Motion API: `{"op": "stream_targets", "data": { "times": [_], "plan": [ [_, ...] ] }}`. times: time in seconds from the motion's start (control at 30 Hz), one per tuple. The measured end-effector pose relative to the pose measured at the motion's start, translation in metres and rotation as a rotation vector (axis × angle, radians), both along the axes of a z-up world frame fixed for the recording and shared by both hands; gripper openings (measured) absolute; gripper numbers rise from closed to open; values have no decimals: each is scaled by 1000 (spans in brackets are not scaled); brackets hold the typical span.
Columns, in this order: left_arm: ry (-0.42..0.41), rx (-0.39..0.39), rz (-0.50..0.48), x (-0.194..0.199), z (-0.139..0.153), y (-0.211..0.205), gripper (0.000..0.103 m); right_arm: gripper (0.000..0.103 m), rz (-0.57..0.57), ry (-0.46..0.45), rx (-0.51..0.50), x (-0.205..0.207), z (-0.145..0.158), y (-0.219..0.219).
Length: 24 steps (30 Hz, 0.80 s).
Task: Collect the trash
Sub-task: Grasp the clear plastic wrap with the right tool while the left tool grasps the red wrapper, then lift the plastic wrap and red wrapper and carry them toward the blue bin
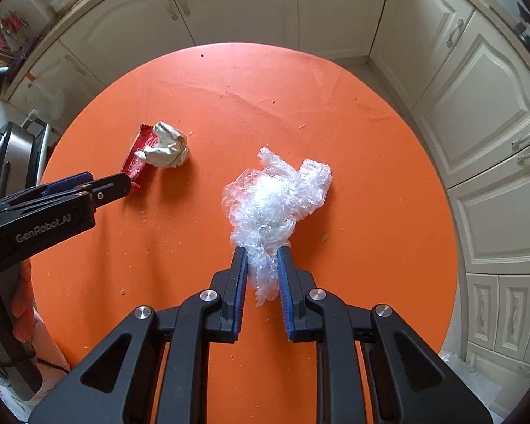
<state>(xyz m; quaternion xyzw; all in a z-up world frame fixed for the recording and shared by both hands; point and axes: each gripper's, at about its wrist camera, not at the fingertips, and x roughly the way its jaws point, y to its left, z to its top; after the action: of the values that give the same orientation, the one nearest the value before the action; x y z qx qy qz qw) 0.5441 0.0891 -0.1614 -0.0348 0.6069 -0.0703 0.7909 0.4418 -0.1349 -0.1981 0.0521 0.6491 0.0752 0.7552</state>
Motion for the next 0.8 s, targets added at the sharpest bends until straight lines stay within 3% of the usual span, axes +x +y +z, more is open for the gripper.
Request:
{"op": "stream_targets", "data": {
  "times": [0.17,0.2,0.23,0.43,0.53,0.8],
  "plan": [
    [11,-60,-33,18,-20,-1,50,17,10,-6,7,4,-1,6],
    [-33,-47,-40,18,-18,0,41,17,12,-5,11,7,0,4],
    [-40,-29,-58,19,-20,-1,23,17,13,-4,14,8,-1,3],
    [-46,-34,-72,13,-21,7,14,17,16,8,25,3,-4,-2],
    [-71,0,-73,7,-20,9,13,17,11,7,33,2,-3,-4],
    [-105,2,-75,-16,-2,2,11,17,2,-6,41,-8,5,-7]
  ]
}}
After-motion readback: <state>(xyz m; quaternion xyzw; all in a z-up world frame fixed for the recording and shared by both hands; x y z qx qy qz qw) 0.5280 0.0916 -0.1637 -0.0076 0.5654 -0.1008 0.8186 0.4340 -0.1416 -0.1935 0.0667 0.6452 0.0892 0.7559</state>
